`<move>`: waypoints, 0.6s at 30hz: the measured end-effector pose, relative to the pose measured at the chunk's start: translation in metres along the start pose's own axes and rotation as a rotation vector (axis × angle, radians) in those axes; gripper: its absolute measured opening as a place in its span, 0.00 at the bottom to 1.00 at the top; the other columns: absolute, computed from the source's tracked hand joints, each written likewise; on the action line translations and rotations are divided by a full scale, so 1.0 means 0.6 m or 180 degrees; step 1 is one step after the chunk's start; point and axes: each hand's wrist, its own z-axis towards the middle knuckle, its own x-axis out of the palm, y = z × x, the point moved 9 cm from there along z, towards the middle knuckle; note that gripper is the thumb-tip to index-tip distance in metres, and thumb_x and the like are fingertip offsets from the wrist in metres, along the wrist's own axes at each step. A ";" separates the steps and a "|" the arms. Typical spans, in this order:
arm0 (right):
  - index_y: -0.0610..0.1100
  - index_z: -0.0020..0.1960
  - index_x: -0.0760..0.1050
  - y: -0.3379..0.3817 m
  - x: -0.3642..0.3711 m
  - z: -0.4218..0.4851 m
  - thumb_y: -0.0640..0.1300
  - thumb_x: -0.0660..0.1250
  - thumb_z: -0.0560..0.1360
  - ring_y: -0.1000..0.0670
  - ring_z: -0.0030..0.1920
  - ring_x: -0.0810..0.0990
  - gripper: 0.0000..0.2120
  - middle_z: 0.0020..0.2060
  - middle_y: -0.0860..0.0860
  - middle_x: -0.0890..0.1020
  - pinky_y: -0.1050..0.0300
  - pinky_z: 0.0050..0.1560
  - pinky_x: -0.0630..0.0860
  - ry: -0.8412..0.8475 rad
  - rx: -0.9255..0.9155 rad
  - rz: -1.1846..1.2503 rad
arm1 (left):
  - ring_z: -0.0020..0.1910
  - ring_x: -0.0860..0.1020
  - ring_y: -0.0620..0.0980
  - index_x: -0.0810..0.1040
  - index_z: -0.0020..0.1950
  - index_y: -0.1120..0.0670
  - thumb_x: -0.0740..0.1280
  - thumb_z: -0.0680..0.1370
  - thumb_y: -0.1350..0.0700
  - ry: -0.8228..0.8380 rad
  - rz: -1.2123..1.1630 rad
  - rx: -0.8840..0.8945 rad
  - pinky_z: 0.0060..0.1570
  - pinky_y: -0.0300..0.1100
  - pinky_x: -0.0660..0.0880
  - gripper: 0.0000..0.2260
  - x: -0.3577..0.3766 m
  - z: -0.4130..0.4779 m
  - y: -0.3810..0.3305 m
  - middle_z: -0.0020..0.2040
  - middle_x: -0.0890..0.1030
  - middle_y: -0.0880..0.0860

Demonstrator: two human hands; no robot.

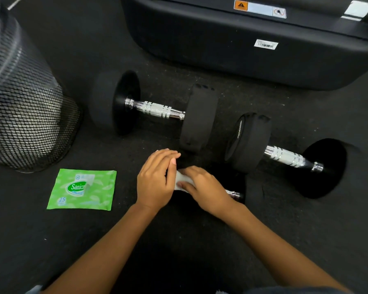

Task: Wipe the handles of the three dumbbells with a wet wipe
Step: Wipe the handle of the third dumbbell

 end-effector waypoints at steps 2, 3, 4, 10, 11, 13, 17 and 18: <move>0.44 0.68 0.67 -0.006 -0.009 -0.016 0.47 0.63 0.77 0.51 0.62 0.70 0.20 0.62 0.49 0.73 0.55 0.61 0.69 -0.0001 -0.0213 -0.0234 | 0.58 0.75 0.46 0.81 0.55 0.58 0.55 0.79 0.57 0.0000 0.0012 0.0019 0.63 0.43 0.68 0.15 0.000 -0.002 -0.001 0.53 0.82 0.53; 0.45 0.68 0.67 -0.010 -0.013 -0.018 0.47 0.63 0.77 0.51 0.63 0.69 0.21 0.62 0.50 0.73 0.55 0.61 0.69 0.0021 -0.0250 -0.0275 | 0.58 0.75 0.46 0.81 0.55 0.58 0.55 0.79 0.57 -0.0004 0.0018 0.0018 0.63 0.43 0.68 0.15 0.000 -0.002 -0.002 0.53 0.82 0.52; 0.45 0.68 0.68 -0.014 -0.015 -0.016 0.48 0.63 0.77 0.51 0.62 0.70 0.20 0.61 0.50 0.73 0.55 0.61 0.69 0.0079 -0.0205 -0.0274 | 0.58 0.75 0.46 0.81 0.54 0.58 0.55 0.79 0.57 -0.0011 0.0020 0.0014 0.63 0.43 0.68 0.15 0.000 -0.001 -0.002 0.53 0.82 0.52; 0.41 0.55 0.74 0.013 -0.007 0.012 0.47 0.61 0.78 0.46 0.53 0.76 0.11 0.52 0.45 0.77 0.52 0.51 0.73 0.0041 -0.0041 -0.0192 | 0.58 0.75 0.45 0.81 0.54 0.58 0.55 0.80 0.56 -0.0011 -0.0002 -0.0005 0.62 0.43 0.69 0.15 0.002 0.001 -0.001 0.53 0.82 0.52; 0.41 0.57 0.73 0.017 -0.008 0.009 0.46 0.61 0.78 0.47 0.54 0.75 0.12 0.53 0.45 0.77 0.53 0.51 0.73 -0.0065 -0.0123 -0.0239 | 0.58 0.74 0.45 0.81 0.54 0.58 0.55 0.80 0.56 -0.0004 0.0001 -0.0007 0.62 0.43 0.68 0.16 0.002 0.001 0.000 0.53 0.82 0.52; 0.42 0.65 0.70 0.015 -0.011 -0.009 0.44 0.63 0.77 0.48 0.58 0.73 0.17 0.57 0.46 0.75 0.56 0.55 0.71 -0.0214 -0.0306 -0.0438 | 0.58 0.74 0.45 0.81 0.54 0.58 0.55 0.80 0.56 0.0009 0.0005 0.0000 0.63 0.42 0.68 0.15 0.002 0.000 0.000 0.53 0.82 0.52; 0.40 0.58 0.75 0.012 -0.029 -0.042 0.39 0.73 0.67 0.46 0.47 0.78 0.20 0.48 0.45 0.79 0.54 0.47 0.77 -0.0686 -0.0534 -0.0923 | 0.58 0.75 0.45 0.81 0.55 0.58 0.55 0.79 0.56 0.0033 0.0003 -0.0025 0.64 0.42 0.67 0.15 0.002 0.000 -0.001 0.53 0.82 0.52; 0.40 0.55 0.76 0.010 -0.031 -0.043 0.39 0.75 0.66 0.47 0.45 0.78 0.19 0.46 0.45 0.79 0.54 0.45 0.77 -0.0747 -0.0463 -0.0866 | 0.58 0.74 0.45 0.81 0.55 0.58 0.55 0.79 0.56 0.0030 0.0003 -0.0027 0.64 0.42 0.67 0.15 0.001 0.000 -0.001 0.53 0.82 0.52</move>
